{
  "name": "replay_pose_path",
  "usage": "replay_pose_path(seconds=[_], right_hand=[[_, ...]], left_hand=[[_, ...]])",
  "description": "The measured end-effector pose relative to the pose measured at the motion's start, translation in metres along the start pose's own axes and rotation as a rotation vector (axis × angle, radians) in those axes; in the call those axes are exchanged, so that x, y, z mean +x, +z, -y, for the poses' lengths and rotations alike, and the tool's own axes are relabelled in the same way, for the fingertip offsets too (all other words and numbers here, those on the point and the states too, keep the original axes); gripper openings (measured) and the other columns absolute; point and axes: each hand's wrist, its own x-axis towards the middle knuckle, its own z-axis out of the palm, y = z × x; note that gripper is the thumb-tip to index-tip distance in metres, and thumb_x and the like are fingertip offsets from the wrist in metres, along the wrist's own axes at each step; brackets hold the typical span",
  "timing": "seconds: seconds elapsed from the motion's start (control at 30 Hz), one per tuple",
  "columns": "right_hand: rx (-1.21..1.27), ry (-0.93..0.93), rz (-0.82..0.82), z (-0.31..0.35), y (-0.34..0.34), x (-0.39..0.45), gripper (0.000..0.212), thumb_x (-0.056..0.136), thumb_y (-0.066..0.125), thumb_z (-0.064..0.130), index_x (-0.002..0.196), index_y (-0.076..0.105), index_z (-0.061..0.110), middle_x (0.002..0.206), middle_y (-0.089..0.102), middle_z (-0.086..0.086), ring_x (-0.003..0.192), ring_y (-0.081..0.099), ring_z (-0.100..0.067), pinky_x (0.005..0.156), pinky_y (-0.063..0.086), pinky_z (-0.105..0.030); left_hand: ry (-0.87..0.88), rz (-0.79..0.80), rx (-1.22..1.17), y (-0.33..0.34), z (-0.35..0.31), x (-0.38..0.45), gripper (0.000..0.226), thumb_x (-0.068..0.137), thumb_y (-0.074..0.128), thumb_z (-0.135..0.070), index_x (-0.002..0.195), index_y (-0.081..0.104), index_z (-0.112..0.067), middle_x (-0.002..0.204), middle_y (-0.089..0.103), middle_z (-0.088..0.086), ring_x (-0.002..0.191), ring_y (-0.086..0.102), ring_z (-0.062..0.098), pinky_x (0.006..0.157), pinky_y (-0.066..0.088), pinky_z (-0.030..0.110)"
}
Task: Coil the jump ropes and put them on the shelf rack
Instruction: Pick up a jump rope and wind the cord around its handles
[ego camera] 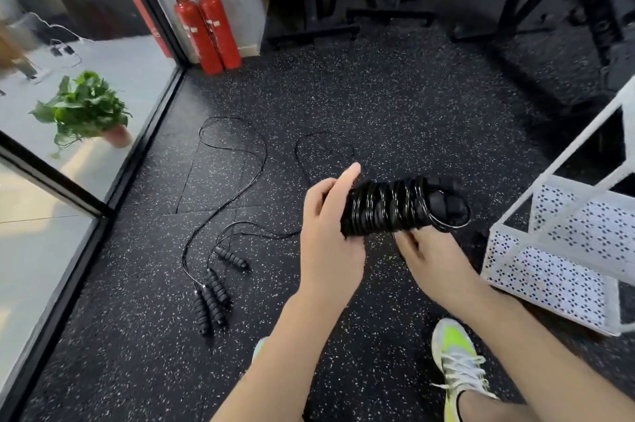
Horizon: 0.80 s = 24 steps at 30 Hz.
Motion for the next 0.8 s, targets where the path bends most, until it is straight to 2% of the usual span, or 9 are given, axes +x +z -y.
replay_pose_path(seconds=[0.1,0.17,0.27,0.37,0.43,0.53,0.6,0.7,0.8], right_hand=[[-0.237,-0.122,-0.116,-0.017,0.026,0.006,0.043,0.099,0.052,0.0,0.069,0.038,0.029,0.066,0.04,0.016,0.054,0.042,-0.002,0.053,0.028,-0.017],[-0.277,-0.174,-0.123,-0.009,0.038,0.004,0.047,0.101,0.049,0.003,0.071,0.033,0.036,0.073,0.042,0.016,0.063,0.046,-0.003,0.056,0.032,-0.016],[-0.223,-0.159,-0.046,0.002,0.045,0.003,0.019,0.107,0.039,0.023,0.094,0.051,0.032,0.09,0.053,0.012,0.081,0.054,-0.007,0.071,0.039,-0.022],[-0.168,-0.13,0.015,0.017,0.051,-0.003,0.021,0.108,0.034,0.034,0.101,0.053,0.027,0.096,0.058,0.011,0.091,0.054,-0.004,0.08,0.04,-0.026],[-0.115,-0.099,0.008,0.024,0.054,-0.003,0.022,0.108,0.036,0.034,0.093,0.053,0.03,0.093,0.058,0.012,0.09,0.054,-0.002,0.076,0.037,-0.024],[0.035,-0.018,-0.028,0.033,0.05,-0.002,0.03,0.106,0.037,0.043,0.084,0.055,0.032,0.086,0.059,0.013,0.083,0.054,0.002,0.07,0.037,-0.015],[0.108,0.019,-0.09,0.034,0.046,0.0,0.042,0.103,0.037,0.051,0.075,0.057,0.026,0.076,0.058,0.009,0.073,0.052,0.0,0.066,0.037,-0.017],[0.12,0.07,-0.173,0.031,0.042,0.007,0.049,0.099,0.04,0.059,0.071,0.06,0.024,0.07,0.063,0.007,0.065,0.055,-0.001,0.06,0.036,-0.018],[0.17,0.159,-0.177,0.02,0.039,0.014,0.046,0.098,0.049,0.059,0.078,0.069,0.023,0.073,0.072,0.008,0.068,0.064,-0.002,0.066,0.046,-0.025]], left_hand=[[0.038,0.008,0.09,0.002,0.004,0.002,0.079,0.079,0.062,0.015,0.14,0.059,-0.035,0.126,0.043,-0.009,0.112,0.046,0.005,0.091,0.03,0.0],[0.006,0.022,0.123,0.002,0.008,0.005,0.072,0.081,0.06,0.011,0.135,0.061,-0.037,0.127,0.045,-0.008,0.113,0.048,0.01,0.087,0.036,0.008],[-0.1,0.032,0.188,-0.001,0.015,0.011,0.068,0.083,0.06,0.004,0.135,0.058,-0.039,0.132,0.046,-0.003,0.11,0.054,0.019,0.081,0.047,0.031],[-0.105,0.039,0.313,-0.003,0.022,0.01,0.071,0.082,0.064,0.003,0.139,0.054,-0.036,0.135,0.045,-0.001,0.114,0.053,0.023,0.084,0.046,0.034],[-0.072,0.014,0.29,-0.001,0.026,0.008,0.06,0.087,0.065,-0.004,0.138,0.057,-0.035,0.136,0.046,-0.002,0.121,0.047,0.021,0.095,0.045,0.031],[-0.129,-0.069,0.18,0.005,0.026,0.008,0.044,0.096,0.062,-0.022,0.137,0.056,-0.039,0.135,0.046,-0.015,0.127,0.038,0.004,0.105,0.029,0.008],[-0.084,-0.052,0.262,0.009,0.025,0.004,0.057,0.095,0.066,-0.021,0.148,0.047,-0.031,0.139,0.035,-0.014,0.13,0.03,0.001,0.114,0.03,0.02],[0.04,0.078,0.387,0.019,0.02,-0.01,0.103,0.077,0.081,-0.011,0.161,0.021,-0.017,0.152,0.019,0.01,0.136,0.024,0.032,0.112,0.036,0.051],[-0.008,0.193,0.306,0.026,0.018,-0.015,0.104,0.079,0.075,-0.023,0.162,0.013,-0.015,0.159,0.013,0.012,0.142,0.018,0.036,0.117,0.029,0.056]])
